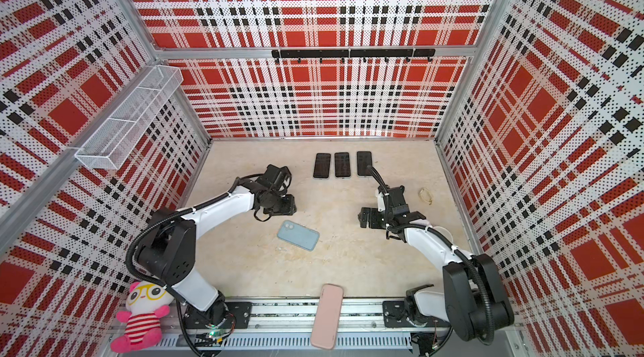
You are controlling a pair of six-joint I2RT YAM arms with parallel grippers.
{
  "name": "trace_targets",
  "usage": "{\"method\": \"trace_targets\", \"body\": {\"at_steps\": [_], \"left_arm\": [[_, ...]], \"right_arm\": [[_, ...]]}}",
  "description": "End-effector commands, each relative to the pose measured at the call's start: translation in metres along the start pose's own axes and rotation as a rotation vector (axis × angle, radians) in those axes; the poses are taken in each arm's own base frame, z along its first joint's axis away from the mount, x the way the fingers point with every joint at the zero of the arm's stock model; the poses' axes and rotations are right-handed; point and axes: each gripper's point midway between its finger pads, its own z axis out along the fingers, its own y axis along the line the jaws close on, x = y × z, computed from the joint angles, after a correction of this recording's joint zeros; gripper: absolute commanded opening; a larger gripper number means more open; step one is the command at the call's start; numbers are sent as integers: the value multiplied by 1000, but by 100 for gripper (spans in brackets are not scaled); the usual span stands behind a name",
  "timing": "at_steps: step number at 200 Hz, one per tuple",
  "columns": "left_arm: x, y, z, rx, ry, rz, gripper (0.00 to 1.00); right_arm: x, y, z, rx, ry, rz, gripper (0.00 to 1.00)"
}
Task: Put the phone into the phone case
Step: 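Grasp the edge of the empty pale blue case with the left gripper, then slide the empty case toward the table center with the left gripper and release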
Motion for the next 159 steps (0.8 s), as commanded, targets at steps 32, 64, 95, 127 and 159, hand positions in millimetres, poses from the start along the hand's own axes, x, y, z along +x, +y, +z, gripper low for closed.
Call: {"method": "trace_targets", "body": {"at_steps": [32, 64, 95, 127, 159], "left_arm": [[35, 30, 10, -56, 63, -28, 55], [40, 28, 22, -41, 77, -23, 48], [50, 23, 33, -32, 110, -13, 36], [59, 15, 44, -29, 149, -9, 23], [55, -6, 47, 24, 118, -42, 13]], "right_arm": [[-4, 6, 0, -38, 1, 5, 100], [-2, 5, -3, -29, -2, 14, 100], [-7, 3, -9, -6, -20, -13, 100], [-23, -9, -22, 91, -44, -86, 100], [-26, -12, -26, 84, -62, -73, 100]]}}
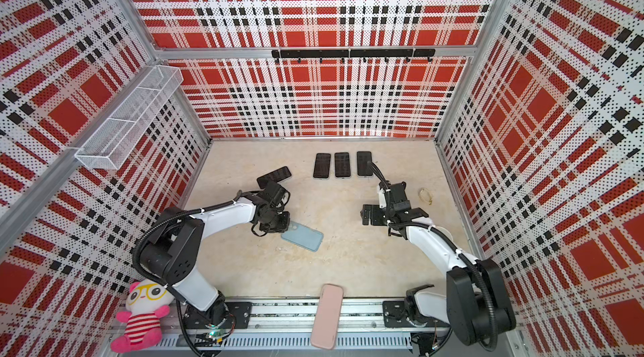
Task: Put the phone into the phone case
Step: 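Slide the empty case toward the table center with the left gripper and release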
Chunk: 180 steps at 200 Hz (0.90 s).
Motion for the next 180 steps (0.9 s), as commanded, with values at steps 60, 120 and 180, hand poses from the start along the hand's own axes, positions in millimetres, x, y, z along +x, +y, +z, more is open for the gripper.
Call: {"method": "trace_targets", "body": {"at_steps": [60, 120, 180], "left_arm": [[-39, -64, 3, 138, -81, -67, 4], [-62, -74, 6, 103, -137, -104, 4], [-76, -77, 16, 64, -150, -70, 10]], "right_arm": [[-5, 0, -5, -22, -39, 2, 100], [-6, 3, -1, -33, -22, -35, 100], [-15, 1, -11, -7, -47, -60, 100]]}}
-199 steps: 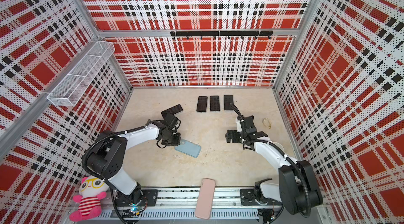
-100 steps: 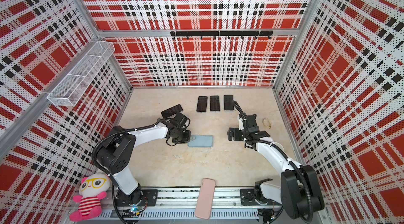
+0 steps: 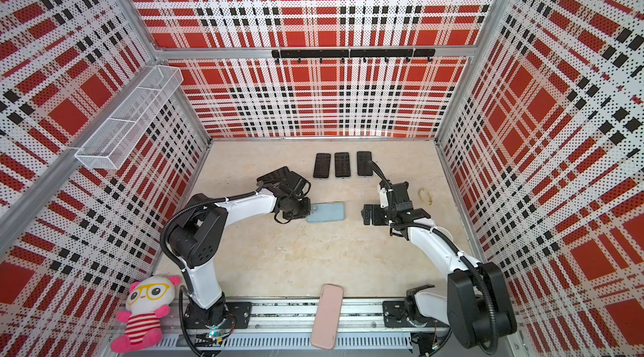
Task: Put the phone into the phone case
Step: 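Slide the empty case toward the table center with the left gripper and release, then move the left gripper to the loose black phone and grasp it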
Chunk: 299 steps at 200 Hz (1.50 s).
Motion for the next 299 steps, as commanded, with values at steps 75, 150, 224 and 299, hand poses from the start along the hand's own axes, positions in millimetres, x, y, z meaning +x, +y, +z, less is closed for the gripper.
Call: {"method": "trace_targets", "body": {"at_steps": [75, 150, 224, 299], "left_arm": [[-24, -13, -16, -29, -73, 88, 31], [-80, -35, -58, -102, -244, 366, 43], [-183, 22, -79, -402, -371, 496, 97], [-198, 85, -50, -374, -229, 637, 99]], "right_arm": [[-25, 0, -26, 23, -109, -15, 100], [-43, 8, -63, -17, -334, -13, 100], [-19, 15, -49, -67, -188, -3, 100], [2, 12, -42, -70, -103, 47, 100]]}}
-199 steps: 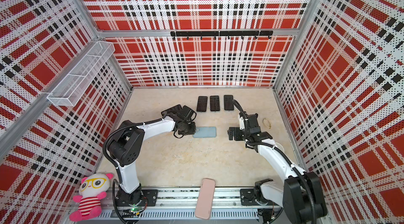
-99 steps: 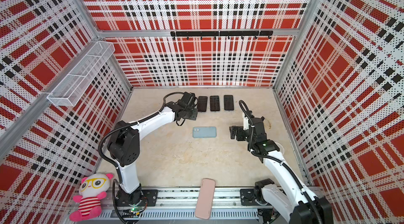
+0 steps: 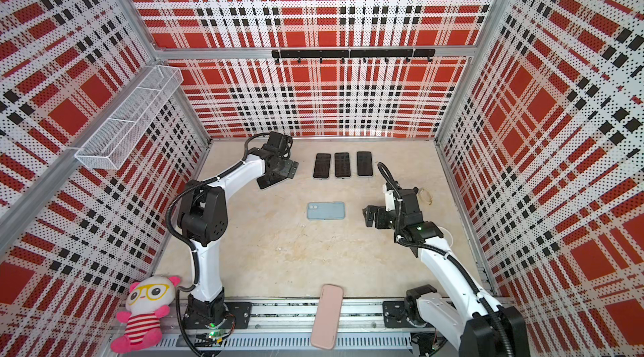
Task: Put the phone into the phone case
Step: 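Move the left gripper to the loose black phone and grasp it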
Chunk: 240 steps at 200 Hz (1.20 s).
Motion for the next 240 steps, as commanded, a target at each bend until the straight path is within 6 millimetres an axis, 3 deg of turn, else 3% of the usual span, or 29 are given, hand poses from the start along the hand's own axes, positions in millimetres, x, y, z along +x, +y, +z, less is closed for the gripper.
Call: {"method": "trace_targets", "body": {"at_steps": [1, 69, 126, 128, 132, 173, 240], "left_arm": [[7, 3, 11, 36, 30, 107, 99], [27, -12, 41, 197, 138, 275, 98], [15, -16, 60, 278, 120, 190, 98], [16, -3, 63, 271, 125, 166, 98], [16, 2, 65, 278, 126, 150, 98], [27, 13, 81, 369, 135, 94, 98], [51, 14, 88, 528, 172, 4, 98]], "right_arm": [[7, -2, -1, 2, 35, 19, 100], [9, -9, -3, 47, 59, -6, 100], [9, -10, 2, 53, 74, -5, 100], [10, -10, 2, 53, 76, -5, 100], [10, -10, 3, 52, 78, -4, 100], [12, -13, 4, 69, 93, 8, 100], [5, -14, 7, 81, 86, 25, 100]]}}
